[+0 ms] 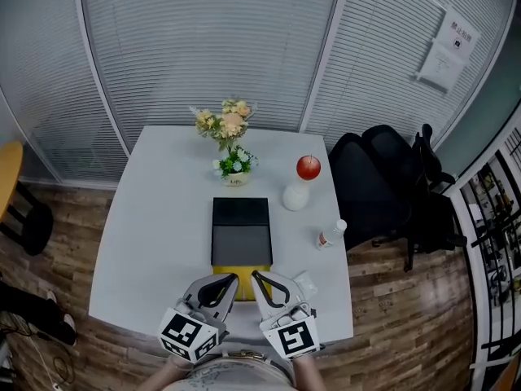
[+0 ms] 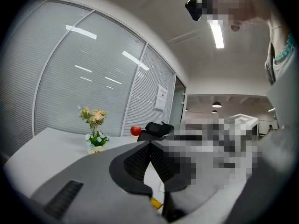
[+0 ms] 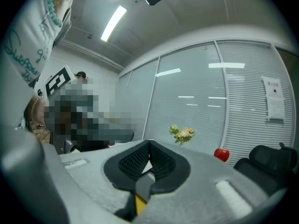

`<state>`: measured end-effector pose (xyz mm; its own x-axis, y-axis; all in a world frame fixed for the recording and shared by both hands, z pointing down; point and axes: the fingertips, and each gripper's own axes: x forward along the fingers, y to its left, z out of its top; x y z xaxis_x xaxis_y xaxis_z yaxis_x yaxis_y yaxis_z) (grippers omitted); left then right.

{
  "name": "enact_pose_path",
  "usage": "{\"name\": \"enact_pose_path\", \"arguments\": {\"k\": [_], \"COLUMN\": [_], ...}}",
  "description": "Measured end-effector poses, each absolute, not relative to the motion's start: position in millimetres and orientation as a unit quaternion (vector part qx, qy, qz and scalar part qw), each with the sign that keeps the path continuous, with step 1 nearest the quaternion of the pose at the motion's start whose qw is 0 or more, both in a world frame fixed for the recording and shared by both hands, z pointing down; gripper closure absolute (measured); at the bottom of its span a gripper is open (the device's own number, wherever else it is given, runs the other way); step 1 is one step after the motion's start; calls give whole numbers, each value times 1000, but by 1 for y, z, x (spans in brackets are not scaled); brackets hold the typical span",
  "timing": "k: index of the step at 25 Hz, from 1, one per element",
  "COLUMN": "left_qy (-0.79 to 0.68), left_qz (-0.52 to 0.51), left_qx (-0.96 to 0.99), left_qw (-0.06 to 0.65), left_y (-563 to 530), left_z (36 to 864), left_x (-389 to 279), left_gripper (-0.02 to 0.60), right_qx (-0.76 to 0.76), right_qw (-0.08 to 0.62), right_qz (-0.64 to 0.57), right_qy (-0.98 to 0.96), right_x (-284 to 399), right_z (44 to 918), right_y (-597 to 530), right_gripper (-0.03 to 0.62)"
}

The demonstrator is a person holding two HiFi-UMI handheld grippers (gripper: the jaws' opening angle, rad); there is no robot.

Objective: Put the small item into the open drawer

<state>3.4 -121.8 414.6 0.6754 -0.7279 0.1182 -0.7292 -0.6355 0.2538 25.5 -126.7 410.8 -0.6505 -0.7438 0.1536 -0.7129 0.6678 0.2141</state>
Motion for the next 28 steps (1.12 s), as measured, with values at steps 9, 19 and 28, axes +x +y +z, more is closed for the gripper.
{"name": "enact_pose_path", "arguments": {"k": [9, 19, 28], "left_qy": [-393, -377, -379], "left_qz": [2, -5, 2], "left_qx": [907, 912, 909], "left_qw": [149, 165, 174], "left_y": [-130, -139, -141], "left_z": [419, 420, 427], "left_x": [0, 8, 13], "left_gripper": [584, 584, 583], "right_qx": [398, 414, 453], "right_qw": [120, 119, 149], "right_qz": [-70, -56, -60], "right_qy": [-907, -901, -877], "right_x": [18, 33, 77], "right_z": [413, 419, 440], "right_y": [-135, -149, -161], "right_gripper": [591, 591, 591]}}
